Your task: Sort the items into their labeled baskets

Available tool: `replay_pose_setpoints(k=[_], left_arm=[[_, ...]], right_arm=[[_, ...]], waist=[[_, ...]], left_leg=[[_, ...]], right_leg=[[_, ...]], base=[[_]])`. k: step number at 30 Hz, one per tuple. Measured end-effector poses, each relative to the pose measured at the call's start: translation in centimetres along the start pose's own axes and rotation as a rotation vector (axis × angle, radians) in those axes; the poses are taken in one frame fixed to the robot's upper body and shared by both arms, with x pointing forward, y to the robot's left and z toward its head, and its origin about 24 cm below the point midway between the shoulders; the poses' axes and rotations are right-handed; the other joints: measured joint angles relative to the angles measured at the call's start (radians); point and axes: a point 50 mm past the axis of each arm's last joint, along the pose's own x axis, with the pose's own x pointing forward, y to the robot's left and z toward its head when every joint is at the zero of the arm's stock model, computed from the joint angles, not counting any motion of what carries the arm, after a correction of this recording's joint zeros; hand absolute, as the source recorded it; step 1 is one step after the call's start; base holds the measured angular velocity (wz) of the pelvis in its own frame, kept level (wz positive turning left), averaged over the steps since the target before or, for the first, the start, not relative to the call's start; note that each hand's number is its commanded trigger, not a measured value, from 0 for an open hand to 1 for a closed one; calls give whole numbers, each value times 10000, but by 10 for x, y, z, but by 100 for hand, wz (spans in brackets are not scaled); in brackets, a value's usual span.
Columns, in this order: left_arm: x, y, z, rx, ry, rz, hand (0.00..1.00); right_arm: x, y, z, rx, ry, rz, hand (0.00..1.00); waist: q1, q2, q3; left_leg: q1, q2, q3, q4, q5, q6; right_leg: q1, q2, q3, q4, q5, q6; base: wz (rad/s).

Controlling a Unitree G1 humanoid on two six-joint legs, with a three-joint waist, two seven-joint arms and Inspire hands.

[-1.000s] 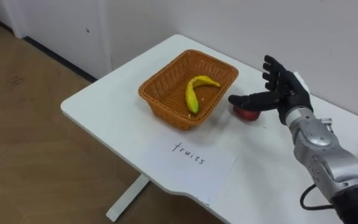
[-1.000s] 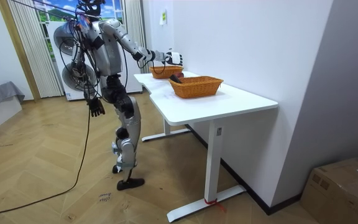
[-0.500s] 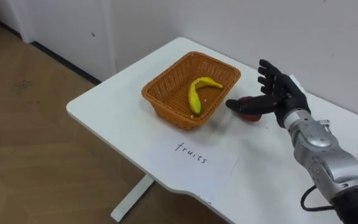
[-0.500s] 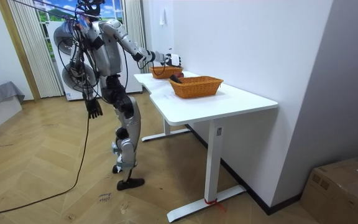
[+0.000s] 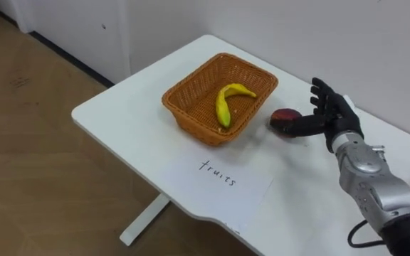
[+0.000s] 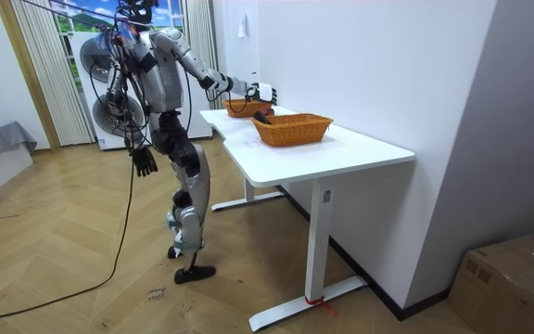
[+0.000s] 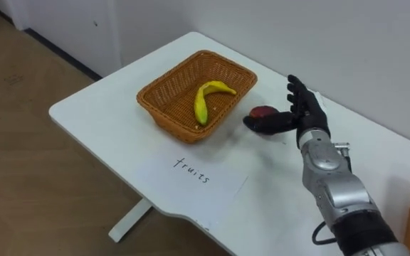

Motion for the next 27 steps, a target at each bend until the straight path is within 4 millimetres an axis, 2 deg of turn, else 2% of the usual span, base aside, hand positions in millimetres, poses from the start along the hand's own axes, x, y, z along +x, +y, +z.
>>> replay_pose_setpoints(k=[6,9,14,16,23,27], left_arm=[[0,1,3,-39,-148,157,0],[1,1,9,-78,-325,192,0],[3,1,22,-238,-672,257,0],[3,1,25,-332,-737,354,0],[5,-3,37,-207,-1084,342,0],[7,-6,56,-356,-1674,271,0]], right_arm=[[1,-2,0,360,97,-140,0],[7,-6,-2,251,326,-408,0],[13,-8,6,160,247,-559,0],[13,-8,7,157,214,-472,0],[19,-10,13,180,163,-418,0],[29,-14,21,-33,240,-590,0]], waist=[[22,15,32],[22,28,123],[-30,-14,137],[-80,-24,197],[-37,-77,179],[37,-78,184]], left_leg=[[-292,6,-3,5,27,-14],[-417,10,-2,3,48,-17],[-1021,20,7,32,141,-37],[-1099,19,7,22,164,-31],[-1470,26,0,-18,192,-40],[-1577,27,8,-8,221,-47]], right_leg=[[-280,1,-16,1,5,-8],[-412,6,26,0,13,-20],[-1016,11,35,25,60,-92],[-1095,9,40,20,62,-94],[-1499,18,22,0,62,-94],[-1632,13,14,23,70,-107]], base=[[0],[0],[0],[0],[0],[0]])
